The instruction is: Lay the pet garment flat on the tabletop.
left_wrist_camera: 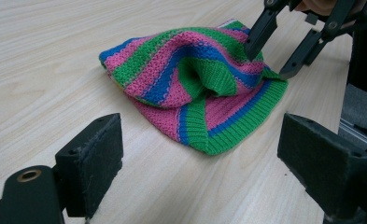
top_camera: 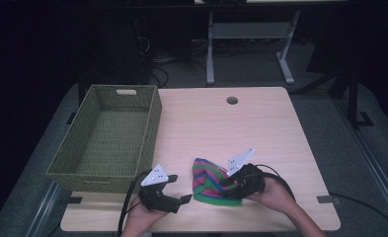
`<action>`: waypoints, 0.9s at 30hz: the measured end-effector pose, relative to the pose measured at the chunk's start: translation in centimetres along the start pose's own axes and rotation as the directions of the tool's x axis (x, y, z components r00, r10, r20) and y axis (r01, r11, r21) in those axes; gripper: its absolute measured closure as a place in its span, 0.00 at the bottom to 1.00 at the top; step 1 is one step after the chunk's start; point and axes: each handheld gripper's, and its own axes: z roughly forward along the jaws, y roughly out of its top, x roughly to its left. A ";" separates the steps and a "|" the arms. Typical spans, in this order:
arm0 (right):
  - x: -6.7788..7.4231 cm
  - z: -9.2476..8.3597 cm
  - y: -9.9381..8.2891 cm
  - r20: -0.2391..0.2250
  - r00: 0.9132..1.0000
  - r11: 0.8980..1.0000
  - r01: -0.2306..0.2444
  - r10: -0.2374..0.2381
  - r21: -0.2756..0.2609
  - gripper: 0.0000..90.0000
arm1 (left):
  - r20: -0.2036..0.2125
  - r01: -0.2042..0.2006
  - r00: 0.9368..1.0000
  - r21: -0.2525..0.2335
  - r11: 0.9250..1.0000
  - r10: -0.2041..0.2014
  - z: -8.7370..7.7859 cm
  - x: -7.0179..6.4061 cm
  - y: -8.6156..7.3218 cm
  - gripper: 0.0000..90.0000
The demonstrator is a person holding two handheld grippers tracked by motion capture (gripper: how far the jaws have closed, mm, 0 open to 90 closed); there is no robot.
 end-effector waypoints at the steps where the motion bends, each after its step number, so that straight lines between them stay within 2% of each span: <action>1: -0.1 0.2 0.0 0.004 1.000 1.000 -0.002 0.002 0.012 0.66 | 0.000 0.000 1.000 0.000 1.000 0.000 0.0 0.0 0.0 0.16; 4: -0.6 1.1 -0.5 0.013 1.000 0.999 -0.019 0.018 0.044 0.64 | -0.001 -0.002 1.000 0.002 1.000 0.002 0.0 0.0 0.0 0.16; 9: -0.9 1.9 -1.1 0.037 0.999 0.997 -0.032 0.030 0.063 0.64 | 0.001 -0.001 1.000 -0.001 1.000 0.001 -0.1 0.0 0.0 0.16; 12: -0.9 2.1 -1.3 0.051 0.998 0.998 -0.028 0.025 0.058 0.65 | 0.003 -0.001 1.000 0.001 1.000 0.001 0.0 0.0 0.0 0.16; 14: -0.6 2.3 -1.3 0.084 0.996 0.998 -0.014 0.009 0.060 0.67 | 0.002 -0.005 1.000 0.003 1.000 0.005 0.0 -0.1 0.0 0.16; 17: -0.2 2.5 -1.6 0.133 0.991 0.999 0.013 -0.020 0.049 0.71 | 0.002 -0.005 1.000 0.002 1.000 0.005 0.0 -0.2 0.0 0.16; 18: 0.2 2.6 -1.8 0.165 0.986 0.999 0.029 -0.036 0.045 0.75 | 0.003 -0.005 1.000 0.002 1.000 0.005 0.0 -0.1 0.0 0.16; 20: 0.3 2.6 -1.8 0.177 0.983 0.998 0.032 -0.039 0.045 0.76 | 0.003 -0.003 1.000 0.003 1.000 0.003 0.0 -0.1 0.0 0.16; 24: 0.8 2.8 -1.8 0.224 0.972 0.996 0.066 -0.076 0.053 0.79 | 0.007 -0.005 1.000 0.004 1.000 0.005 0.1 -0.2 0.0 0.16; 26: 0.7 2.8 -1.9 0.232 0.969 0.996 0.074 -0.085 0.053 0.82 | 0.008 -0.005 1.000 0.005 1.000 0.005 0.1 -0.2 0.0 0.16; 27: 0.7 2.8 -1.9 0.228 0.971 0.997 0.061 -0.070 0.048 0.84 | 0.007 -0.005 1.000 0.007 1.000 0.005 0.1 -0.2 0.0 0.16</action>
